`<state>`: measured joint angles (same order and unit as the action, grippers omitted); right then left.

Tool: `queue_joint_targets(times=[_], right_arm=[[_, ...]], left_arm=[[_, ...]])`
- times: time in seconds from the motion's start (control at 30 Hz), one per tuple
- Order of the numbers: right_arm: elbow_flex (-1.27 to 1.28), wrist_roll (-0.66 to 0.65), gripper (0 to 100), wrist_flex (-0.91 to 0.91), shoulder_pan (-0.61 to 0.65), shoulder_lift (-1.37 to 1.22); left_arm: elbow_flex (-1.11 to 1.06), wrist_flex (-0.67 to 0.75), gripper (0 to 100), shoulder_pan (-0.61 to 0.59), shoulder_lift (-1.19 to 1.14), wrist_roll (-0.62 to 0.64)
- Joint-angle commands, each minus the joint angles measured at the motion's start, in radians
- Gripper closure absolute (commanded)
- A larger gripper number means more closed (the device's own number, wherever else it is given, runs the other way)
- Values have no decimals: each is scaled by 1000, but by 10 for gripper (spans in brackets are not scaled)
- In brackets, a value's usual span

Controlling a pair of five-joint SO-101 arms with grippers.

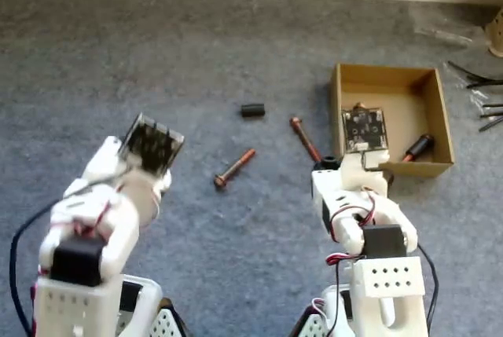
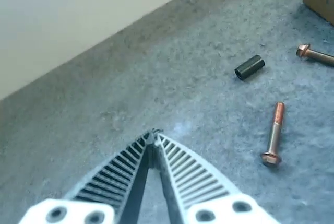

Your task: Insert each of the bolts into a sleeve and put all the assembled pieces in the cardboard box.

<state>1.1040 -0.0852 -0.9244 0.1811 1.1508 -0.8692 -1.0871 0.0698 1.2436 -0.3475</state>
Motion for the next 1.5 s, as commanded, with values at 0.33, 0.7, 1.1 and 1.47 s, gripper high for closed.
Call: queue_joint_targets(times=[0.33,0.7,1.1,1.47], right_arm=[[-7,8,995,35,-153,18],[74,2,995,119,-196,19],[96,0,995,127,-193,19],[96,0,995,128,-191,19]], left_arm=[[326,-5,993,294,-731,-6],[657,-11,992,297,-1276,-2],[928,-204,992,292,-1610,2],[969,-305,888,305,-1606,92]])
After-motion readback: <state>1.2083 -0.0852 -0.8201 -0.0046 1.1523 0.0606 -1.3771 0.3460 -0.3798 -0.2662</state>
